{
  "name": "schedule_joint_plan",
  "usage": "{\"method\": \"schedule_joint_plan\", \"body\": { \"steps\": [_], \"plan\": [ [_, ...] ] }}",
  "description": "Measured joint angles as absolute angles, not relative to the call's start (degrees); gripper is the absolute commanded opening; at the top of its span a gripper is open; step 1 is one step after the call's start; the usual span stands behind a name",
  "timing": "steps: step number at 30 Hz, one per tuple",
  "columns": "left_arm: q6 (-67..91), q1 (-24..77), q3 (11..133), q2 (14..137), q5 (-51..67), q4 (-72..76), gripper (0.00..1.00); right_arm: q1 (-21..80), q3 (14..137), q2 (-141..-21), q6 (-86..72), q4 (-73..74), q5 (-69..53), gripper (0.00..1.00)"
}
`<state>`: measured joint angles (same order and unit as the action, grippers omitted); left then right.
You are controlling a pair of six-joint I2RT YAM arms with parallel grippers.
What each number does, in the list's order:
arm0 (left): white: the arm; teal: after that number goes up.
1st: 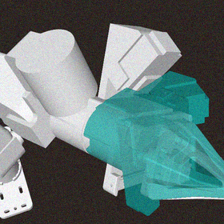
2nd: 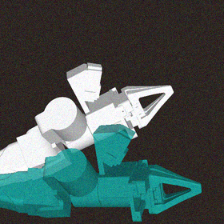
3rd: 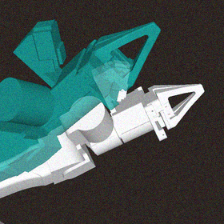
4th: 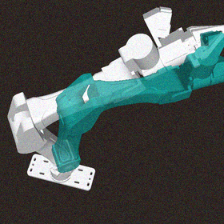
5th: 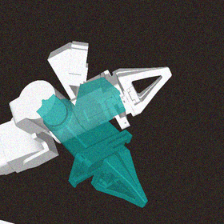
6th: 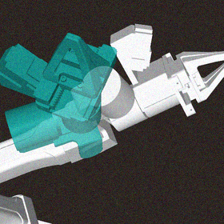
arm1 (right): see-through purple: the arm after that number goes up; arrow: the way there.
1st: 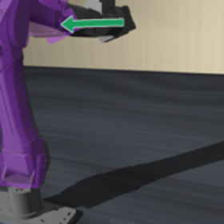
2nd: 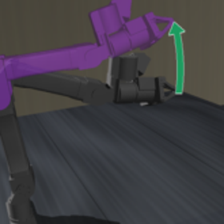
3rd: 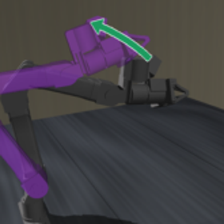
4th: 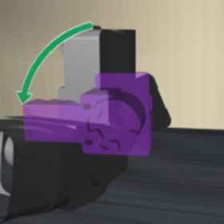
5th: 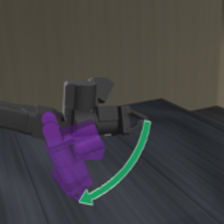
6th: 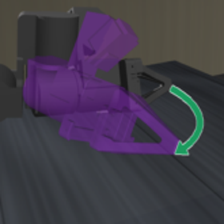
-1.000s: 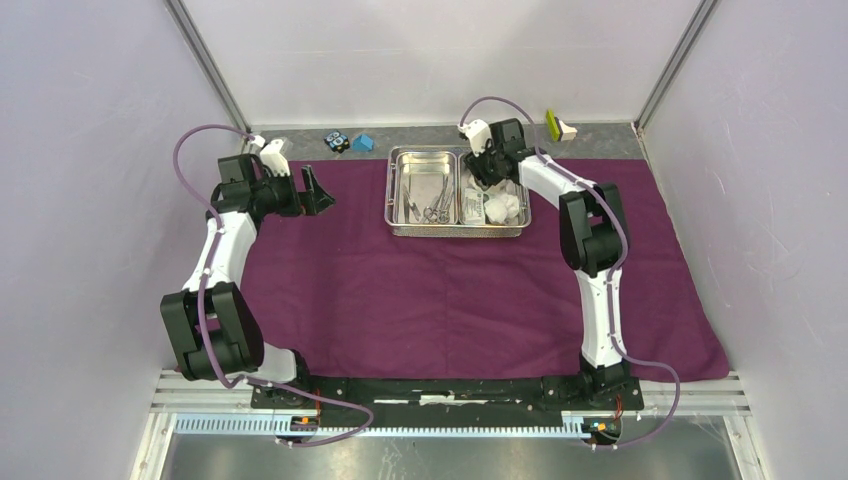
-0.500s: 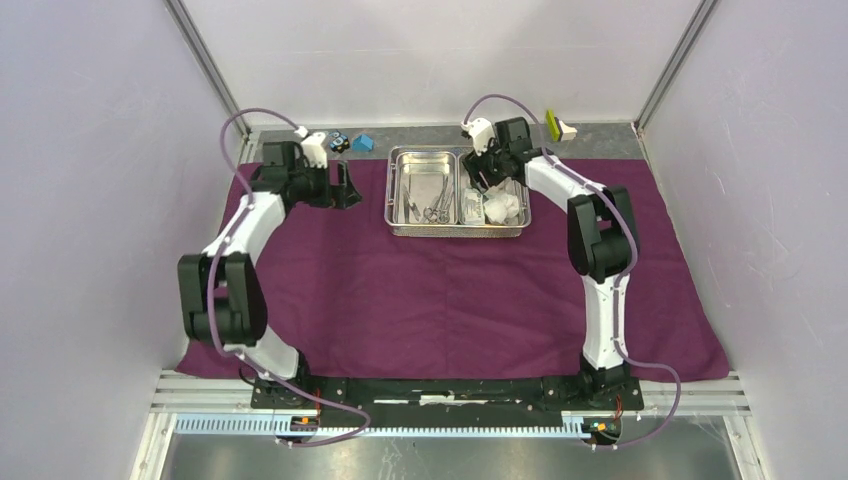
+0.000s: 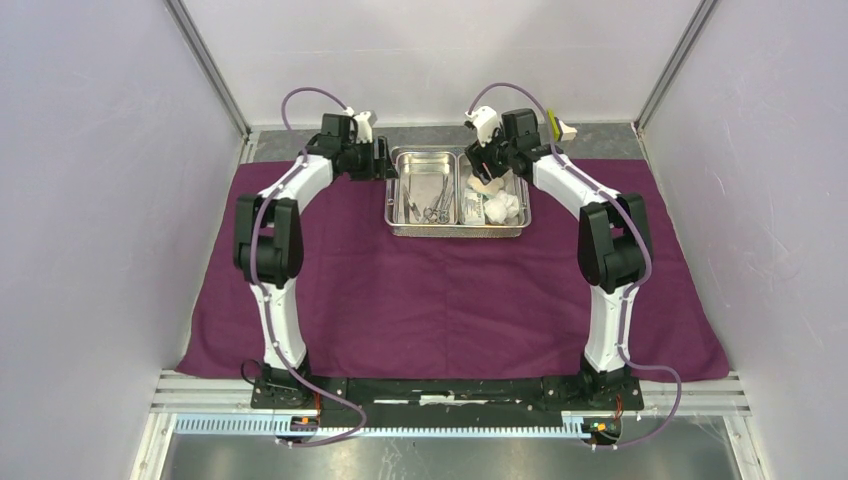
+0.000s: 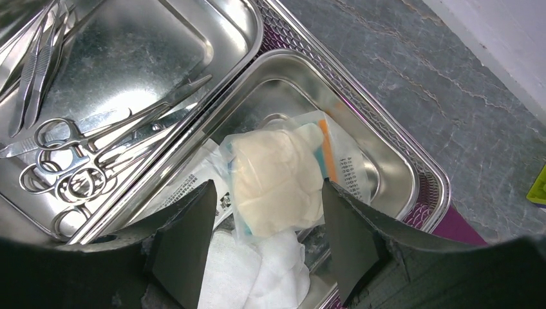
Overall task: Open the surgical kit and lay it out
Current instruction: Move the container from the surgical kit.
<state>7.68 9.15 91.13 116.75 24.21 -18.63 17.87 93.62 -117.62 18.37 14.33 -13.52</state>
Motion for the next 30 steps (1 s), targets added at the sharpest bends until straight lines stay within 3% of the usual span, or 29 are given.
{"method": "schedule_joint_plan", "body": {
  "steps": [19,25,30],
  "plan": [
    [15.97,11.44,94.54,123.09,22.13,-19.97,0.38,17.52,93.76,-122.83,20.40,15.97,-10.74,0.68],
    [17.43,11.44,94.48,123.04,20.40,-19.38,0.20,17.39,94.61,-123.24,21.19,17.06,-12.12,0.69],
    [18.79,11.44,92.95,122.39,19.46,-17.50,0.11,17.39,97.86,-125.93,21.43,17.72,-13.28,0.69]
  ]
}}
